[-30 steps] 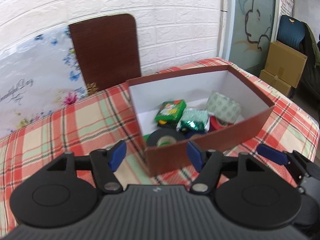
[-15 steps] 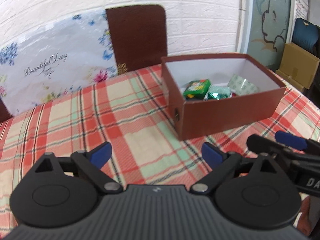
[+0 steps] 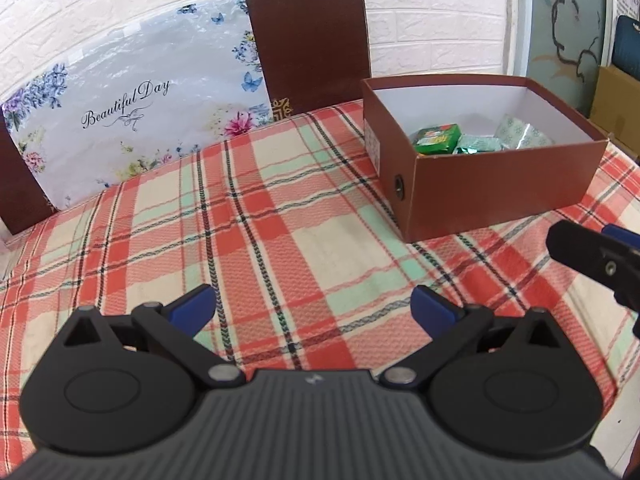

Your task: Organize objects

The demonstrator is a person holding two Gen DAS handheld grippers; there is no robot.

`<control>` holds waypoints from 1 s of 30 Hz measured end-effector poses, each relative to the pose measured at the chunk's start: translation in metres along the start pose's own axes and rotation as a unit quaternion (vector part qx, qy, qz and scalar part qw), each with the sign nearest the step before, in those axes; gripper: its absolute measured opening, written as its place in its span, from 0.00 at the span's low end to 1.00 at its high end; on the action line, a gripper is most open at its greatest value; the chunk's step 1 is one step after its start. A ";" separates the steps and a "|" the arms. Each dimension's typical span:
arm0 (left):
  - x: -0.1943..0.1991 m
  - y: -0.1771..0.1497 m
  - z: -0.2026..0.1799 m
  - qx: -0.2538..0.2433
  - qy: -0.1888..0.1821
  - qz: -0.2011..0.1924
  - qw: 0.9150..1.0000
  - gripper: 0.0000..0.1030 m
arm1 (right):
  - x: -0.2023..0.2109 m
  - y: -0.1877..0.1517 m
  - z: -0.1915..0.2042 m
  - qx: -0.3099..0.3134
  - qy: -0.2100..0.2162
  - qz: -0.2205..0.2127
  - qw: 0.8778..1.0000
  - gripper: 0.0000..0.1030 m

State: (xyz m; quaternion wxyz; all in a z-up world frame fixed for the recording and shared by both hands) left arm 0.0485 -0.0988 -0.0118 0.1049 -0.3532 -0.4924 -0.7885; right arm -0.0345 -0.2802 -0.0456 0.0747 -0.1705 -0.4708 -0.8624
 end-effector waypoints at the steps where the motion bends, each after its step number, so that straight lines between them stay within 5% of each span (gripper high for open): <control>1: 0.000 -0.001 0.000 0.001 0.000 0.000 1.000 1.00 | -0.001 -0.001 0.000 0.000 0.000 0.002 1.000 0.93; 10: 0.002 -0.003 -0.001 -0.009 0.034 -0.016 0.999 1.00 | -0.003 -0.005 -0.004 -0.006 -0.004 0.009 1.000 0.93; 30: -0.006 -0.008 -0.011 -0.018 0.031 0.013 0.999 1.00 | -0.006 -0.011 -0.016 -0.022 -0.015 0.018 0.999 0.94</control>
Point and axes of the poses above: each gripper's, at about its wrist camera, not at the fingertips, and x roughly against the way its jaws point, z to its left, y to its top, the point moved 3 cm from there along -x, roughly the way its jaws point, and after that the axes turned 10 degrees about -x, right-handed, at the moved point
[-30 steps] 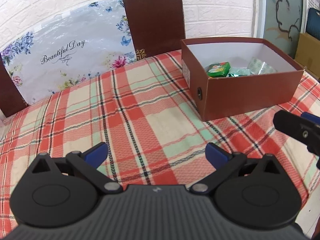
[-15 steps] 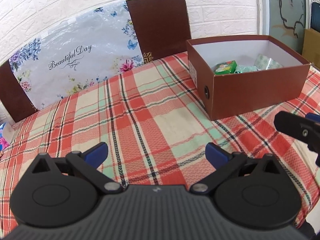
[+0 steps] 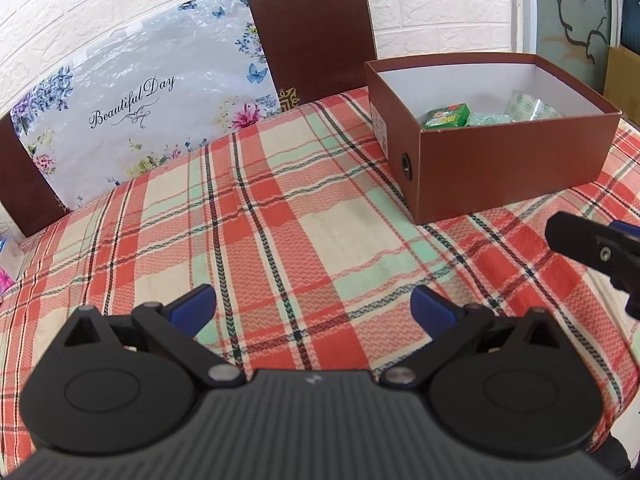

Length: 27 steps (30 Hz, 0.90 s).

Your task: Organize objects

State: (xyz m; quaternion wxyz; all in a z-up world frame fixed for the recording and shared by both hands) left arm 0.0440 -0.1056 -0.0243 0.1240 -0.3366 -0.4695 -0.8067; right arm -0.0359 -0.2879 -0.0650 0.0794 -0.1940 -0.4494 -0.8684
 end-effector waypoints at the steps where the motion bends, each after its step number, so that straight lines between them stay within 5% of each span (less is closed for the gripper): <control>1: 0.000 0.000 0.000 -0.001 0.001 0.000 1.000 1.00 | 0.000 0.000 0.000 -0.001 -0.001 0.000 1.000 0.94; 27: 0.004 0.004 -0.007 -0.007 -0.013 0.005 1.000 1.00 | 0.006 0.003 -0.008 0.000 -0.010 -0.012 1.000 0.94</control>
Point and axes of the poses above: each gripper's, at about its wrist camera, not at the fingertips, and x roughly against the way its jaws point, z to its left, y to its top, the point moved 3 cm from there along -x, roughly the way its jaws point, and after that the axes turned 10 degrees about -x, right-handed, at the moved point
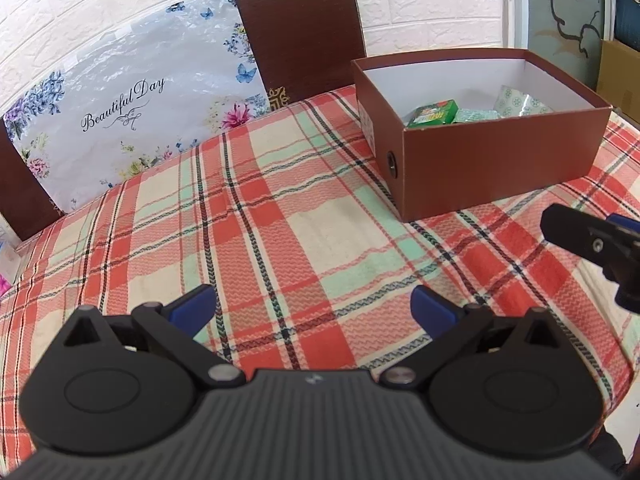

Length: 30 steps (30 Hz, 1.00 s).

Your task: Organize objects

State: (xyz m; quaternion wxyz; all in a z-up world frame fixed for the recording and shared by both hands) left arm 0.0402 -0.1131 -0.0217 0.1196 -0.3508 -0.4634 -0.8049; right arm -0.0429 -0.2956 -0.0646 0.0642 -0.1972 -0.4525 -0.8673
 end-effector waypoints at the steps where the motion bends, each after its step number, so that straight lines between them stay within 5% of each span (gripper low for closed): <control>1: 0.000 0.000 0.000 0.000 -0.001 0.000 1.000 1.00 | 0.000 0.000 0.000 0.001 0.000 -0.001 1.000 0.94; 30: -0.003 -0.005 -0.003 0.007 -0.018 0.013 1.000 1.00 | 0.002 -0.005 0.002 0.010 -0.002 0.000 1.000 0.94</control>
Point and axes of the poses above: each gripper's, at about its wrist camera, not at the fingertips, and x roughly against the way its jaws point, z to its left, y to its top, the point moved 3 cm from there along -x, roughly the way its jaws point, and after that the axes turned 10 degrees about -x, right-handed, at the moved point
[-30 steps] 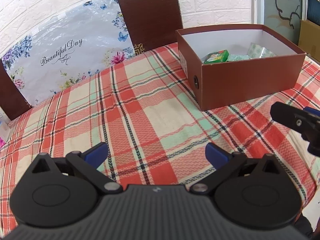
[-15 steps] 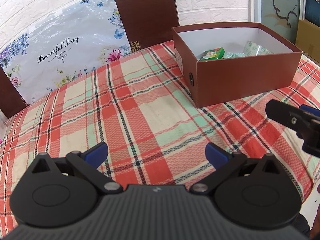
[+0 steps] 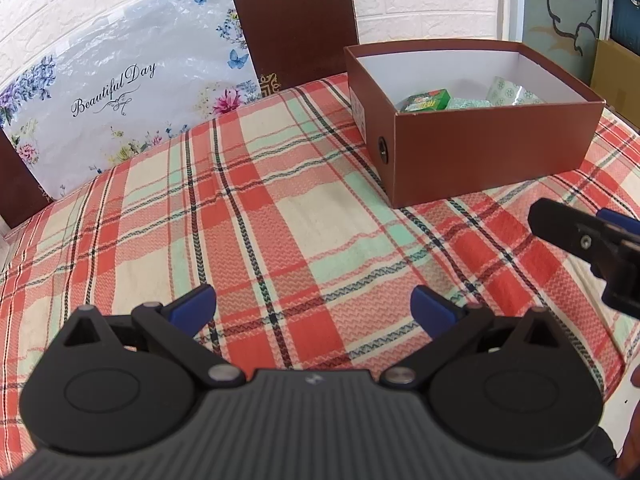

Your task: Organize objects

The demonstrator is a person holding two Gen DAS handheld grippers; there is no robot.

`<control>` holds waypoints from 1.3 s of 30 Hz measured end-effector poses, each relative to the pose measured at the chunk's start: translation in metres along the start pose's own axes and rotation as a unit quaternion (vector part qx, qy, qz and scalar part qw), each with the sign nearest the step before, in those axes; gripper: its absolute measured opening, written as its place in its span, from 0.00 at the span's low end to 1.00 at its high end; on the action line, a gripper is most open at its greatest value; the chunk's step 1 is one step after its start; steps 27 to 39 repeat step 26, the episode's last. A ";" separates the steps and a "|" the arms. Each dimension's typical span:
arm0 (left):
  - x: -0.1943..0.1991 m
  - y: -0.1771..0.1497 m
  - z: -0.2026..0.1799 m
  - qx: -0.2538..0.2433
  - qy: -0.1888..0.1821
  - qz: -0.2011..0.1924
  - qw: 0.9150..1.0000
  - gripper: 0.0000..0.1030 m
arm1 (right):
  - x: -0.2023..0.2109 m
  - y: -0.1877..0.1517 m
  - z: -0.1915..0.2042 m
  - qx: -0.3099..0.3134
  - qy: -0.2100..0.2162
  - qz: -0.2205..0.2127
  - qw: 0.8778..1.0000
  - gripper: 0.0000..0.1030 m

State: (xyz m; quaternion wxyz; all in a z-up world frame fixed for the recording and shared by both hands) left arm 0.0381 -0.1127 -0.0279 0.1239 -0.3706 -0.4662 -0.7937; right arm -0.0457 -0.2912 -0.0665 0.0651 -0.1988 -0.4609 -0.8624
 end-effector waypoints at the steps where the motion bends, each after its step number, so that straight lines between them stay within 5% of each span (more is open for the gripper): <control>1: 0.000 0.000 0.000 0.000 0.000 0.000 1.000 1.00 | 0.000 0.000 0.000 0.001 0.000 0.000 1.000 0.94; 39: 0.002 -0.001 -0.004 0.001 -0.019 -0.012 1.000 1.00 | -0.001 -0.007 0.003 0.010 -0.002 0.002 1.000 0.94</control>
Point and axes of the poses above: each gripper's, at about its wrist camera, not at the fingertips, and x roughly against the way its jaws point, z to its left, y to its top, the point moved 3 cm from there along -x, roughly the way its jaws point, and after that the axes turned 10 degrees about -x, right-handed, at the moved point
